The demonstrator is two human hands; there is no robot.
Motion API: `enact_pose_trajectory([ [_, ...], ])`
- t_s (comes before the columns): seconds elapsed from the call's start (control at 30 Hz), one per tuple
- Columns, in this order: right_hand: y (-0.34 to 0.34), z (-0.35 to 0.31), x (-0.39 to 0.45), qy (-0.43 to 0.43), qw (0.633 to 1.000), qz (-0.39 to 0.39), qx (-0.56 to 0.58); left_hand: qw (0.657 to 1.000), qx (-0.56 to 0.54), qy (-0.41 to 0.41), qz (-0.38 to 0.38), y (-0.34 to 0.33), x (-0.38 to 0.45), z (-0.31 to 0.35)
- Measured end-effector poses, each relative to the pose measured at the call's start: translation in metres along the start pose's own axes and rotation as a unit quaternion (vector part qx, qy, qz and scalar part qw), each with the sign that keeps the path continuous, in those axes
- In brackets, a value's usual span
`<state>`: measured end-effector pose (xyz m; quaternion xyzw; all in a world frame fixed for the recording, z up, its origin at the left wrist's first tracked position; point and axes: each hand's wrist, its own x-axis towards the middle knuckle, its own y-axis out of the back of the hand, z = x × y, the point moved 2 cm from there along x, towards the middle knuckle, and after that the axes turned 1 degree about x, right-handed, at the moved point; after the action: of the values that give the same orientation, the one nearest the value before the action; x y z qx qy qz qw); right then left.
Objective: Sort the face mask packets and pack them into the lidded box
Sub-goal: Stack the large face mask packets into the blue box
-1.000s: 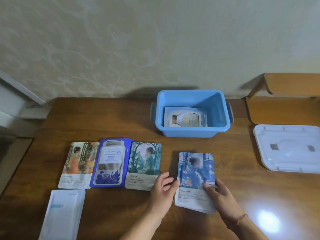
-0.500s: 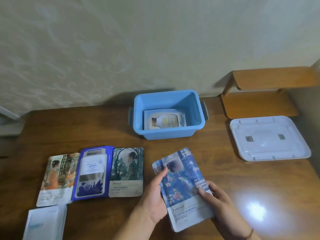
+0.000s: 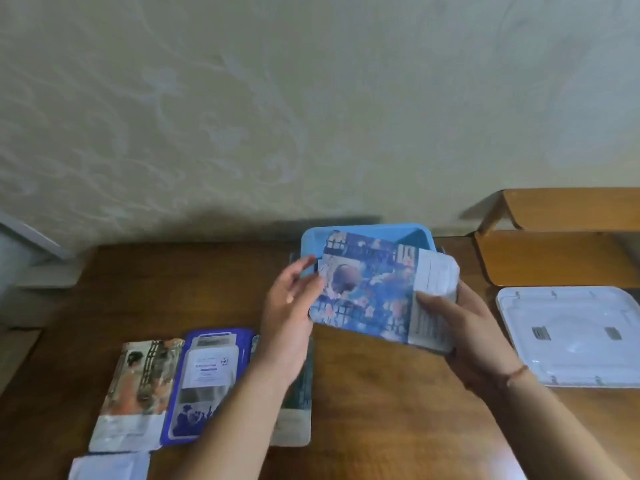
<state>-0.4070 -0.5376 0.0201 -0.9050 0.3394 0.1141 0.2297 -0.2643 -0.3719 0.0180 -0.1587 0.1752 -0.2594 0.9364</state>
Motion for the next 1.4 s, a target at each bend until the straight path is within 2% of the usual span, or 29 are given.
enact_pose_trajectory([
  [0.07, 0.000, -0.020, 0.039, -0.020, 0.998, -0.017, -0.053, 0.981, 0.185, -0.050, 0.023, 0.012, 0.032, 0.018],
  [0.13, -0.002, -0.025, 0.075, -0.049, 0.993, -0.025, -0.103, 0.945, 0.311, -0.092, 0.050, 0.023, 0.057, 0.027],
  [0.23, -0.005, -0.015, 0.113, -0.106, 0.978, -0.024, -0.181, 0.914, 0.374, -0.118, 0.098, 0.040, 0.076, 0.031],
  [0.37, -0.007, 0.009, 0.138, -0.180, 0.954, 0.001, -0.238, 0.897, 0.421, -0.089, 0.104, 0.056, 0.091, 0.011],
  [0.6, -0.014, 0.028, 0.146, -0.282, 0.906, 0.010, -0.316, 0.890, 0.449, -0.036, 0.074, 0.057, 0.108, -0.021],
  [0.7, -0.010, 0.022, 0.147, -0.276, 0.857, -0.002, -0.436, 0.897, 0.434, -0.020, 0.076, 0.053, 0.114, -0.025],
  [0.8, -0.012, 0.012, 0.147, -0.235, 0.793, -0.027, -0.561, 0.906, 0.416, -0.002, 0.073, 0.050, 0.118, -0.029],
  [0.83, -0.014, 0.009, 0.147, -0.220, 0.783, -0.030, -0.581, 0.910, 0.409, 0.006, 0.074, 0.048, 0.119, -0.030],
  [0.87, -0.015, 0.008, 0.147, -0.207, 0.783, -0.028, -0.586, 0.913, 0.401, 0.011, 0.073, 0.046, 0.120, -0.032],
  [0.93, -0.014, 0.011, 0.151, -0.198, 0.813, -0.004, -0.548, 0.919, 0.387, 0.019, 0.068, 0.042, 0.119, -0.035],
  [1.03, -0.012, 0.023, 0.160, -0.236, 0.859, 0.047, -0.452, 0.928, 0.367, 0.024, 0.064, 0.038, 0.118, -0.038],
  [1.1, -0.012, 0.033, 0.166, -0.264, 0.864, 0.058, -0.425, 0.930, 0.362, 0.025, 0.061, 0.038, 0.118, -0.038],
  [1.17, -0.015, 0.037, 0.170, -0.266, 0.861, 0.062, -0.429, 0.930, 0.363, 0.021, 0.056, 0.037, 0.118, -0.038],
  [1.4, -0.031, 0.051, 0.175, -0.255, 0.805, 0.104, -0.526, 0.923, 0.381, -0.004, 0.052, 0.038, 0.118, -0.047],
])
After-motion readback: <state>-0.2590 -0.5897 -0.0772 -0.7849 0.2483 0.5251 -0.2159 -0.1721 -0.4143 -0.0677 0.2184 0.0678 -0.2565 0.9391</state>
